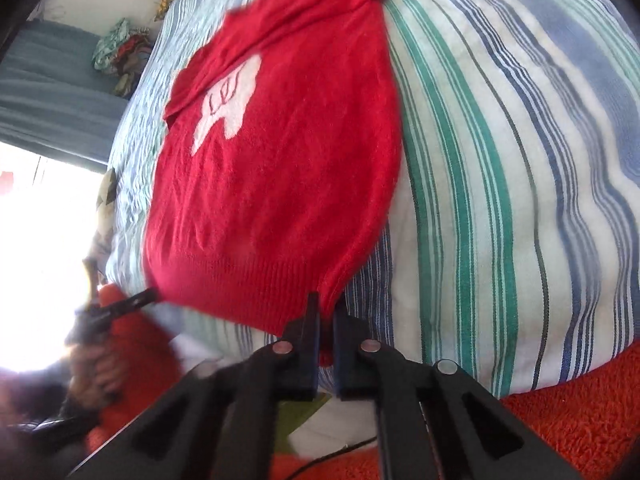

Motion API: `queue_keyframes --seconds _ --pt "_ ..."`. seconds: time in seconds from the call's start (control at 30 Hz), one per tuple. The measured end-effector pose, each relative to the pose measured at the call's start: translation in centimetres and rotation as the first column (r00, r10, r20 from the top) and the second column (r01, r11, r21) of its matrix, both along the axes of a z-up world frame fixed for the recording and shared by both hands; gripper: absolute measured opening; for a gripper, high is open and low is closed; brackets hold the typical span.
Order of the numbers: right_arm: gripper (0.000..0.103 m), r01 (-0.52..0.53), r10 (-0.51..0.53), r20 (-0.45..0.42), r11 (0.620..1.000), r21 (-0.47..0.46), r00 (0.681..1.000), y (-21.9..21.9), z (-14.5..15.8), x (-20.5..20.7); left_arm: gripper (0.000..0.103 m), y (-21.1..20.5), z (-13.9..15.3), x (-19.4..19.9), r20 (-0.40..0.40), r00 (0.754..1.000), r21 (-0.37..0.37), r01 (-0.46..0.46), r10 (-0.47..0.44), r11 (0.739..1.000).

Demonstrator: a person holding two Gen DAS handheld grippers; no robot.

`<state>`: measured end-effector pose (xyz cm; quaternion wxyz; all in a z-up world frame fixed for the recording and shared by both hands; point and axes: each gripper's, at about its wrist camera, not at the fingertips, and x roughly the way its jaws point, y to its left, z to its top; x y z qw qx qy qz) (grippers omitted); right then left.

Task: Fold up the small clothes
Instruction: 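Grasp the sweater edge with both tools and fold it over in half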

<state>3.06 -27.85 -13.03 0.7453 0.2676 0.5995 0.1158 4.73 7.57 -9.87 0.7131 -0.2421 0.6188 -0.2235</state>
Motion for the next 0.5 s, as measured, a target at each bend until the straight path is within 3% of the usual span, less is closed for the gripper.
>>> queue_keyframes --seconds 0.1,0.2,0.4,0.5 --pt "0.005 0.046 -0.05 0.072 0.997 0.054 0.996 -0.9 1.9 0.1 0.002 1.0 2.2 1.5 0.05 0.996 -0.104 -0.068 0.073 0.992" --pt "0.005 0.089 -0.106 0.161 0.99 0.109 0.981 -2.1 4.0 1.6 0.002 1.4 5.1 5.4 0.141 0.983 -0.15 -0.094 0.115 0.984" --pt "0.005 0.157 -0.188 0.301 0.98 0.124 0.935 -4.4 6.7 11.6 0.002 -0.7 8.7 17.8 0.304 0.94 -0.114 -0.122 0.151 0.986" --pt "0.005 0.197 -0.219 0.337 0.975 0.099 0.915 -5.3 6.7 18.2 0.002 -1.9 9.0 24.4 0.356 0.922 -0.043 -0.148 0.153 0.988"
